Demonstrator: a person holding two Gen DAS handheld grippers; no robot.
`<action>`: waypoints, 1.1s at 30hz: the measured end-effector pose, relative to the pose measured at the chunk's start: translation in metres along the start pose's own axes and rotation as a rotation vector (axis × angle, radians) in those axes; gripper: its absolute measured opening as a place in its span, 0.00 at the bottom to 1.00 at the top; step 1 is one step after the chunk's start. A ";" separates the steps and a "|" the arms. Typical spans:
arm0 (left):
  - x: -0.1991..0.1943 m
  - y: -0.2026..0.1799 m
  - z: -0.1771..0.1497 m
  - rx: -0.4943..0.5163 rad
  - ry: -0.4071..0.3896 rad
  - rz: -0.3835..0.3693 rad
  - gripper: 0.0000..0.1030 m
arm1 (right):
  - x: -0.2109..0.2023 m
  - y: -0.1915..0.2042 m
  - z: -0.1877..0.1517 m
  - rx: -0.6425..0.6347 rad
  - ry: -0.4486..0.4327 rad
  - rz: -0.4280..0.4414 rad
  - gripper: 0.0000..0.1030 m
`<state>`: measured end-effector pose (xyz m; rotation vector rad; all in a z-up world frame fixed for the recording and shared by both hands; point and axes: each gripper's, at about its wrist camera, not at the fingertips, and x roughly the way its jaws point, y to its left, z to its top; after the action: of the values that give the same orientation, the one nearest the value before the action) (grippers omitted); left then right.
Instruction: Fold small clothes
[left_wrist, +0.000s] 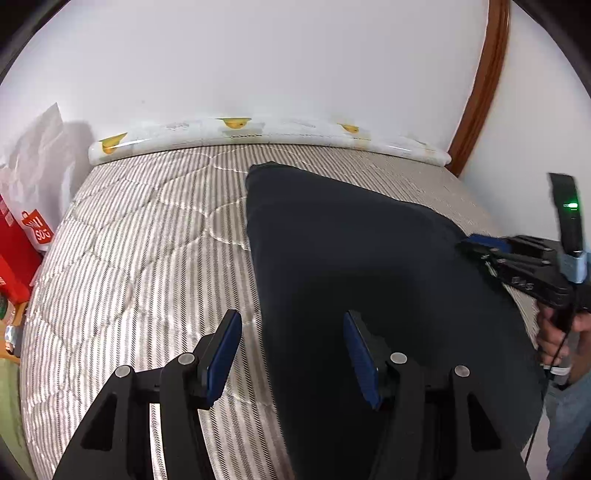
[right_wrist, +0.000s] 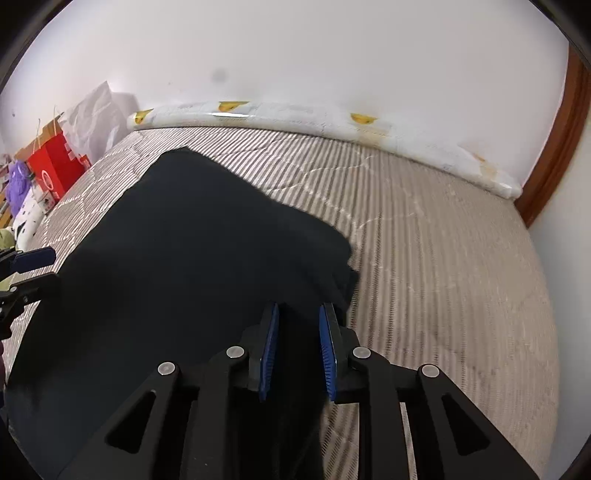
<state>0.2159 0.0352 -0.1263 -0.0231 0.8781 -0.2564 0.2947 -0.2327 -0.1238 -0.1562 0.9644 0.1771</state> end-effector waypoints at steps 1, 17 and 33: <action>0.001 0.001 0.002 0.001 0.000 0.002 0.53 | -0.006 -0.001 0.001 0.000 -0.015 -0.023 0.20; 0.071 0.010 0.058 0.010 0.041 0.050 0.53 | 0.024 -0.015 0.017 0.062 0.011 0.017 0.25; 0.065 -0.001 0.049 -0.008 0.070 0.008 0.53 | -0.050 -0.051 -0.015 0.147 -0.053 0.079 0.29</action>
<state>0.2925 0.0146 -0.1442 -0.0184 0.9485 -0.2478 0.2660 -0.2892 -0.0883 0.0215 0.9275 0.1809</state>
